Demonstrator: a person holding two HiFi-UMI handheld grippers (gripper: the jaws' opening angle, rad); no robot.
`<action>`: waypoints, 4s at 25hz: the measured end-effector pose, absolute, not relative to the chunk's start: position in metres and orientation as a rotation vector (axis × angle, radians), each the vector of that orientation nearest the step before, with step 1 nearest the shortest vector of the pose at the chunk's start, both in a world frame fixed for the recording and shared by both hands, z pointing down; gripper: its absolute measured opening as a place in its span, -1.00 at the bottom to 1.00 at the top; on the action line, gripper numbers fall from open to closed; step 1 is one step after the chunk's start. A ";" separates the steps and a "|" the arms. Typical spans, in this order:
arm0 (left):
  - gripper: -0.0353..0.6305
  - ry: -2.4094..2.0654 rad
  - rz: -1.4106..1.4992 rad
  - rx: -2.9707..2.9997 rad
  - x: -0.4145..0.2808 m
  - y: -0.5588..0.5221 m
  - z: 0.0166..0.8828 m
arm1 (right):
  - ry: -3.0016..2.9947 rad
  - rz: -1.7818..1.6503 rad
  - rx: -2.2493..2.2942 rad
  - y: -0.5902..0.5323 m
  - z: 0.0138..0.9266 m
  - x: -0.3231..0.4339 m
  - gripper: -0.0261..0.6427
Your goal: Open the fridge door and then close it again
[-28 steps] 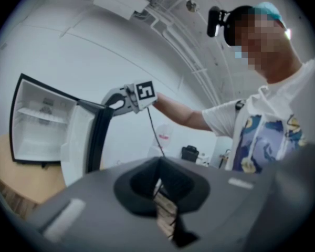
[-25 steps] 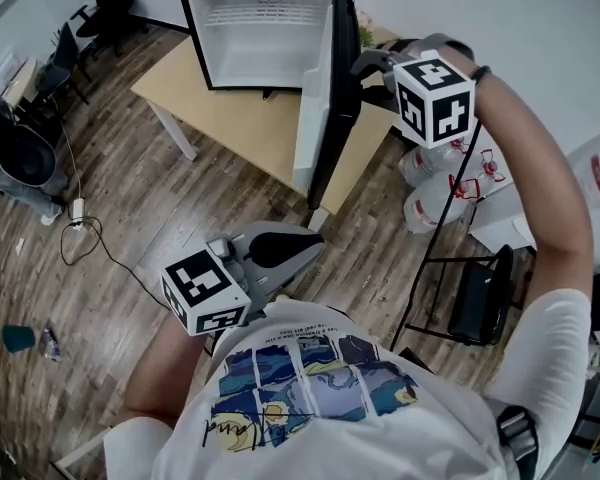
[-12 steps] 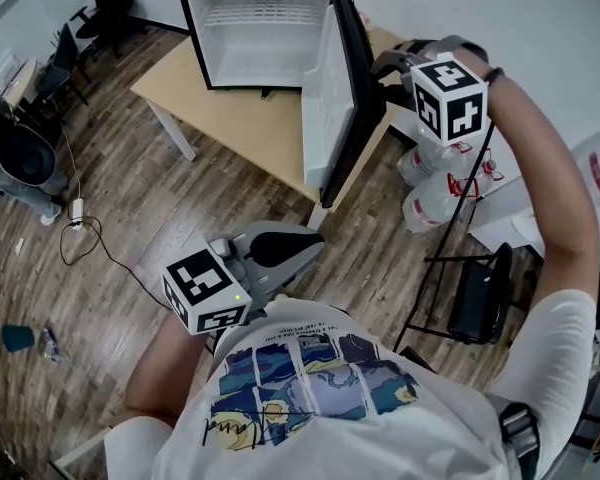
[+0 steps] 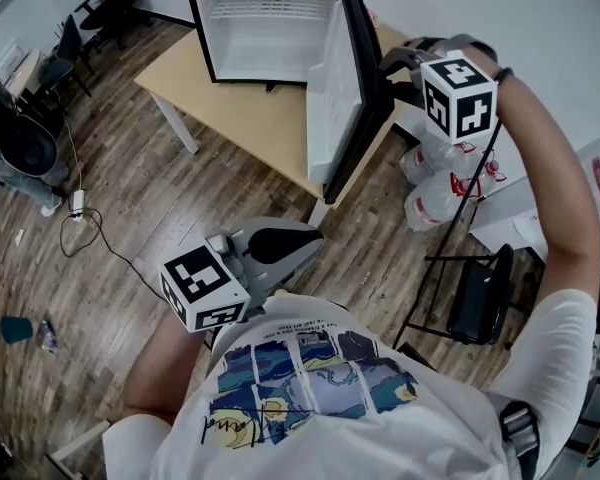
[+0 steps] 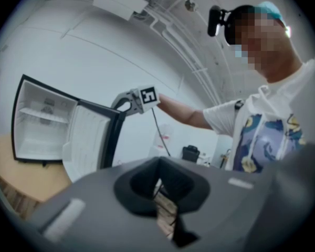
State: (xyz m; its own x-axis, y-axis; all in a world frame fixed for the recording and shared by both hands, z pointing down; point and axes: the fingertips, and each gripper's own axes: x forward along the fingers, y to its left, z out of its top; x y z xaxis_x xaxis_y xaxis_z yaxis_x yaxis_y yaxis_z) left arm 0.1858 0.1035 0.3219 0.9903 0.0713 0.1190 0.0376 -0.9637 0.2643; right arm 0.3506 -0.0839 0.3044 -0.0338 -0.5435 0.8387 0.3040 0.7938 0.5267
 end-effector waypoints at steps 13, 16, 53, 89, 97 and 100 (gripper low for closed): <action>-0.87 0.107 0.191 2.867 0.195 0.104 0.325 | -1.460 -0.695 0.202 -0.083 0.305 0.349 -0.75; -0.87 0.108 0.191 2.863 0.198 0.103 0.325 | -1.468 -0.696 0.197 -0.083 0.305 0.349 -0.75; -0.87 0.101 0.101 2.831 0.135 -0.028 0.321 | -1.620 -0.638 0.149 -0.198 0.308 0.181 -0.79; -0.87 0.417 0.062 2.827 0.033 -0.196 0.313 | -1.607 -0.262 0.487 -0.411 0.310 0.120 -0.81; -0.87 0.427 0.069 2.822 0.031 -0.220 0.318 | -1.638 -0.210 0.552 -0.452 0.309 0.124 -0.81; -0.87 0.431 0.071 2.817 0.031 -0.226 0.319 | -1.630 -0.195 0.582 -0.467 0.308 0.129 -0.81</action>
